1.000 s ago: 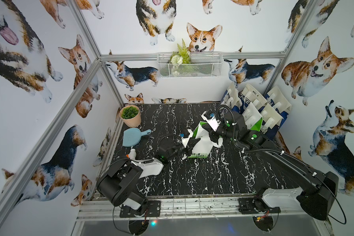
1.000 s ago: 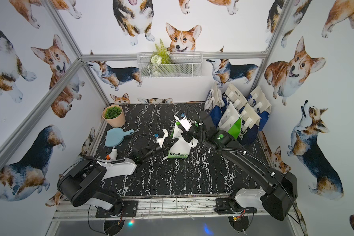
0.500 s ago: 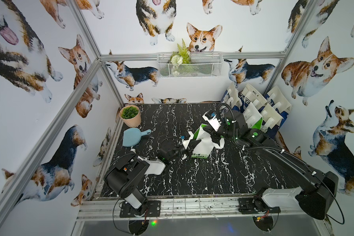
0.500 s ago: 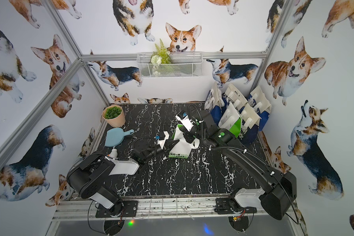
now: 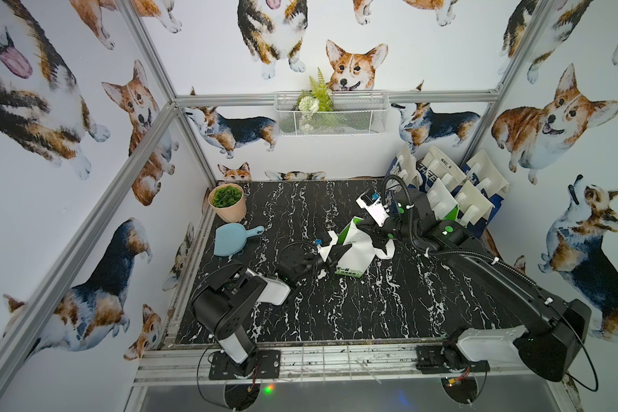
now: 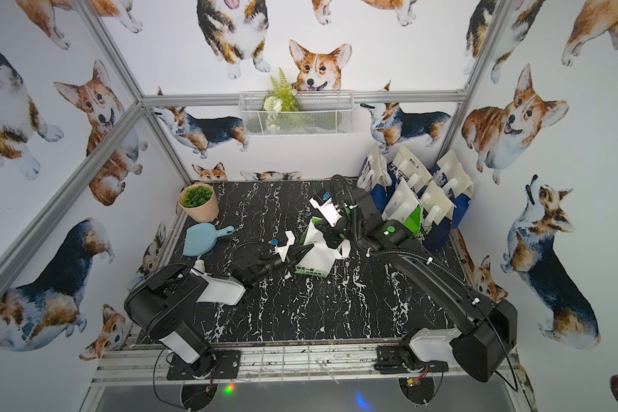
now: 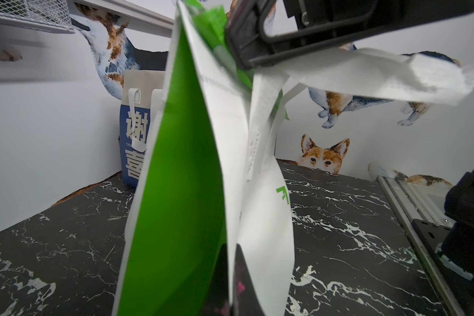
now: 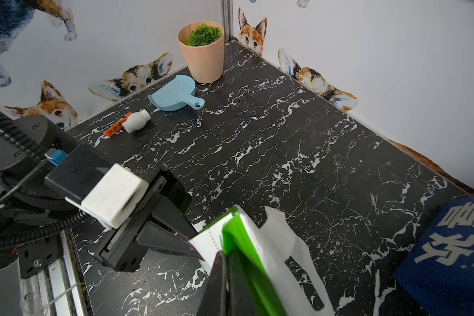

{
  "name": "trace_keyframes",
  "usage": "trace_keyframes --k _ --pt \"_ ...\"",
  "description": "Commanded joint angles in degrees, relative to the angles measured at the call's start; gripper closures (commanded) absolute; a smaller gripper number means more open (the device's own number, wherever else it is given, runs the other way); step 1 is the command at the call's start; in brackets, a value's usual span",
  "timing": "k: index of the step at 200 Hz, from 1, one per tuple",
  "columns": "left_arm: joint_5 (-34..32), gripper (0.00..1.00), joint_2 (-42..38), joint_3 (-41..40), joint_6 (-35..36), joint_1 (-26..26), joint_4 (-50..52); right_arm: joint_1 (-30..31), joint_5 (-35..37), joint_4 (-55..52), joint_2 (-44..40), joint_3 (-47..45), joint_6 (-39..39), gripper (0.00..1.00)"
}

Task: Open the takeout bag
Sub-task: Open the takeout bag at the center of the board.

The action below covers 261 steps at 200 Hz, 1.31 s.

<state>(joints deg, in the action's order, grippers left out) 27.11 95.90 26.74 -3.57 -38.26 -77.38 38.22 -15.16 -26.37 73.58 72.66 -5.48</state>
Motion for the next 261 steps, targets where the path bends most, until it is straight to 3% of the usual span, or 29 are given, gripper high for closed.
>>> trace_keyframes --k 1,48,104,135,198,261 --pt "-3.29 1.00 1.46 -0.92 0.59 0.38 13.23 -1.39 0.09 12.85 -0.56 2.92 2.87 1.00" --pt "-2.42 1.00 2.38 -1.25 -1.06 0.39 9.98 -1.39 -0.71 13.18 0.78 1.52 1.03 1.00" --pt "1.51 1.00 2.62 -0.25 -3.16 0.38 8.23 -0.43 -6.98 12.60 3.09 0.23 -4.73 1.00" --pt "2.49 0.85 1.62 -0.20 -3.66 0.38 8.00 0.27 -7.74 10.50 3.76 0.39 -7.41 1.00" --pt "4.16 0.82 0.16 0.15 -4.34 0.25 6.88 2.63 -4.67 6.36 4.55 -0.29 -12.84 1.00" --pt "5.60 0.79 2.64 0.90 -7.16 0.18 -1.90 2.79 -5.49 7.62 3.25 -3.35 -12.81 1.00"
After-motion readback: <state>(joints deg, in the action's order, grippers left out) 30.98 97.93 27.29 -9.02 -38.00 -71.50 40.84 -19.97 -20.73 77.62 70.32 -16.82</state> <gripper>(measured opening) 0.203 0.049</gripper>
